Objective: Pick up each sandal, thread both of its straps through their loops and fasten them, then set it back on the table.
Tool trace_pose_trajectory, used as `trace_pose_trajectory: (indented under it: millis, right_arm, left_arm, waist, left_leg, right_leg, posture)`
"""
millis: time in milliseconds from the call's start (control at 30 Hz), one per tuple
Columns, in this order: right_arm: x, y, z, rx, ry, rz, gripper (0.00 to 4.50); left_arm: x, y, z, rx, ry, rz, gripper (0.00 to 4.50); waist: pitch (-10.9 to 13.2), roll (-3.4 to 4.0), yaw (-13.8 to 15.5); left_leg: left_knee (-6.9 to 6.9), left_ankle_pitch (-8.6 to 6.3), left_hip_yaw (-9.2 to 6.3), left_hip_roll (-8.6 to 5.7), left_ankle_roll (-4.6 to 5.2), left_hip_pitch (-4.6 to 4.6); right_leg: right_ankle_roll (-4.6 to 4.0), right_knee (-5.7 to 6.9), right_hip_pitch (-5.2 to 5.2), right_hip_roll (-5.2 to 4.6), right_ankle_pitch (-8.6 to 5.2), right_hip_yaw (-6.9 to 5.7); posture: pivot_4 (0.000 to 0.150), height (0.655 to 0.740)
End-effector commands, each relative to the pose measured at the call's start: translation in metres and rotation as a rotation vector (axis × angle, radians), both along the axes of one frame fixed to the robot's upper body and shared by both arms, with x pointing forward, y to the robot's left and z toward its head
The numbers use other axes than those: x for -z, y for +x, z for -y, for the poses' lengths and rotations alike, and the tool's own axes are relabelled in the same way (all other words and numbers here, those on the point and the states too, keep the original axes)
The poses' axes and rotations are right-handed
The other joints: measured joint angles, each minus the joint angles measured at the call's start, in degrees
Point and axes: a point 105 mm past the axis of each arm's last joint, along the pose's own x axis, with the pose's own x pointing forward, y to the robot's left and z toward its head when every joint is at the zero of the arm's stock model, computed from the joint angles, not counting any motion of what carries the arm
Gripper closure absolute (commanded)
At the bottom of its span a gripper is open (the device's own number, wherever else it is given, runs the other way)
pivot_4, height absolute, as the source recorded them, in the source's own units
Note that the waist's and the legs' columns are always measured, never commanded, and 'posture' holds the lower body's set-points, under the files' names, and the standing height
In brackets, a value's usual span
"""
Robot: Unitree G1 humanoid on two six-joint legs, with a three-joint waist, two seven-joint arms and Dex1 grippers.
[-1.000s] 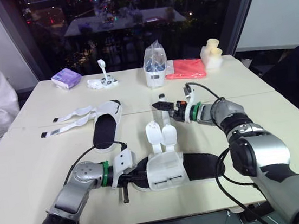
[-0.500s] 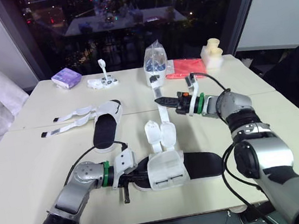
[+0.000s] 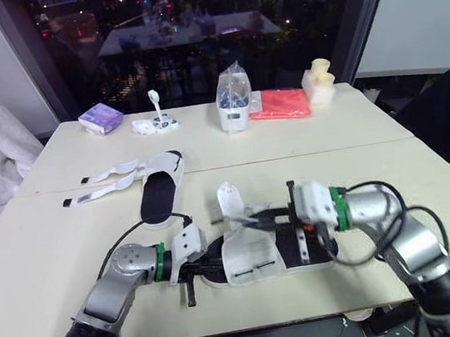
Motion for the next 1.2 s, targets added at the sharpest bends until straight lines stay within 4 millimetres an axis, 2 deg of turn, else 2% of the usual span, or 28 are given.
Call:
trace_pose_trajectory:
  millis: [33,233,433,533,667,733,967,1100,1200]
  right_arm:
    - [0.000,-0.019,0.000,-0.144,-0.058,0.238,4.46]
    - [0.022,-0.041,0.006,-0.338,-0.117,0.454,4.46]
    - [0.049,-0.055,0.015,-0.435,-0.190,0.458,4.46]
    - [0.061,-0.055,0.019,-0.454,-0.233,0.471,3.59]
    - [0.063,-0.049,0.024,-0.442,-0.258,0.486,1.55]
    - [0.065,-0.043,0.035,-0.423,-0.311,0.482,0.60]
    - [0.068,-0.039,0.062,-0.371,-0.395,0.459,0.60]
    - [0.075,-0.040,0.088,-0.310,-0.448,0.416,0.60]
    - [0.072,-0.039,0.091,-0.287,-0.443,0.448,0.60]
  left_arm:
    - [0.008,0.000,0.001,-0.007,0.015,-0.013,4.50]
    - [0.019,-0.003,0.000,-0.005,0.030,-0.042,4.50]
    - [0.019,-0.002,0.000,-0.008,0.032,-0.041,4.50]
    - [0.019,-0.001,0.000,-0.012,0.032,-0.036,4.50]
    - [0.020,-0.001,0.000,-0.013,0.034,-0.034,4.50]
    - [0.022,-0.002,0.002,-0.010,0.035,-0.034,4.50]
    - [0.025,-0.004,0.006,-0.001,0.029,-0.034,4.50]
    - [0.027,-0.005,0.009,0.011,0.024,-0.038,4.50]
    - [0.027,-0.004,0.010,0.013,0.022,-0.039,4.50]
  waist:
    - [0.0,0.00,0.0]
    - [0.0,-0.01,0.2]
    - [0.0,-0.02,0.1]
    - [0.0,-0.02,0.1]
    - [0.0,-0.02,0.1]
    - [0.0,-0.02,0.1]
    - [0.0,-0.02,0.6]
    - [0.0,-0.01,1.4]
    - [0.0,0.00,1.3]
  left_leg:
    - [0.00,0.00,0.01,0.00,0.00,0.04]
    - [0.01,0.00,0.00,0.01,0.00,0.18]
    - [0.01,0.00,0.01,0.02,0.00,0.23]
    - [0.00,0.00,0.01,0.03,0.00,0.29]
    - [0.00,0.00,0.04,0.03,0.00,0.42]
    - [0.00,0.00,0.06,0.03,0.00,0.50]
    - [-0.02,-0.01,0.06,0.03,0.00,0.69]
    - [-0.02,-0.02,0.10,0.03,0.00,0.70]
    - [-0.02,-0.02,0.12,0.03,0.01,0.71]
  right_leg:
    - [0.00,0.00,0.03,0.00,0.00,0.00]
    - [-0.12,-0.01,0.17,0.00,-0.07,0.02]
    - [-0.21,0.00,0.20,-0.02,-0.12,0.03]
    - [-0.22,0.01,0.23,-0.02,-0.12,0.04]
    - [-0.28,0.03,0.32,-0.04,-0.15,0.06]
    - [-0.30,0.03,0.40,-0.07,-0.16,0.07]
    - [-0.49,0.02,0.57,-0.13,-0.28,0.06]
    - [-0.50,0.01,0.58,-0.14,-0.28,0.07]
    - [-0.51,-0.03,0.60,-0.15,-0.29,0.07]
  posture:
    - [0.150,0.7400]
    - [0.150,0.7400]
    - [0.150,0.7400]
    - [0.150,0.7400]
    - [0.150,0.7400]
    - [0.150,0.7400]
    - [0.150,0.7400]
    - [0.150,0.7400]
    - [0.150,0.7400]
